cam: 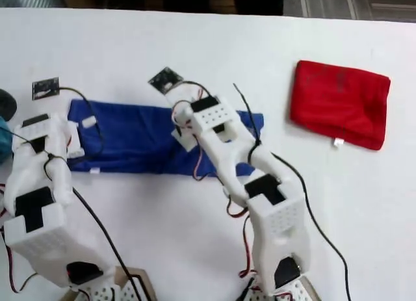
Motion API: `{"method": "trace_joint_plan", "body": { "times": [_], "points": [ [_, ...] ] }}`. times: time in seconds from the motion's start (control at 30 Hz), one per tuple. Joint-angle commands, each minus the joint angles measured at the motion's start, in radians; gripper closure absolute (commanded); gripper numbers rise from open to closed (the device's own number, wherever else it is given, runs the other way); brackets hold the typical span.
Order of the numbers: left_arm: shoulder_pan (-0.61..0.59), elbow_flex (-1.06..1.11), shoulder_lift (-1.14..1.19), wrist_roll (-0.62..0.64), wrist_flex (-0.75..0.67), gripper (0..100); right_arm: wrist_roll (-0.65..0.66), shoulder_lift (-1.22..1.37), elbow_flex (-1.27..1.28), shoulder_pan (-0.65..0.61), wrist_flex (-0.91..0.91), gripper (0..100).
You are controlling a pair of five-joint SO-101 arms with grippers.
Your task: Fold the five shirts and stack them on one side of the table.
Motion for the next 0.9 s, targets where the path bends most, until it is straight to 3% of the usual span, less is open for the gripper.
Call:
{"method": "trace_joint_plan", "body": {
  "times": [0.0,0.17,0.33,0.43,0.57,0.8,0.87],
  "points": [
    [0.017,0.002,-0.020,0.003,-0.021,97,-0.003,-0.015,-0.110,-0.001,0.077,97.8],
    [0.017,0.002,-0.020,0.003,-0.021,97,-0.003,-0.151,-0.192,0.018,0.205,97.8],
    [0.017,0.002,-0.020,0.003,-0.021,97,-0.003,-0.349,-0.118,0.096,0.292,97.8],
    [0.017,0.001,-0.020,0.003,-0.021,97,0.018,-0.501,0.058,0.159,0.292,97.8],
    [0.018,-0.025,-0.023,0.003,-0.009,97,0.063,-0.707,0.446,0.220,0.133,97.8],
    [0.014,-0.300,-0.089,-0.006,0.219,97,0.069,-0.987,0.944,0.378,-0.039,97.8],
    [0.014,-0.400,-0.086,-0.072,0.273,95,0.069,-1.049,1.010,0.444,-0.038,97.8]
  ]
}}
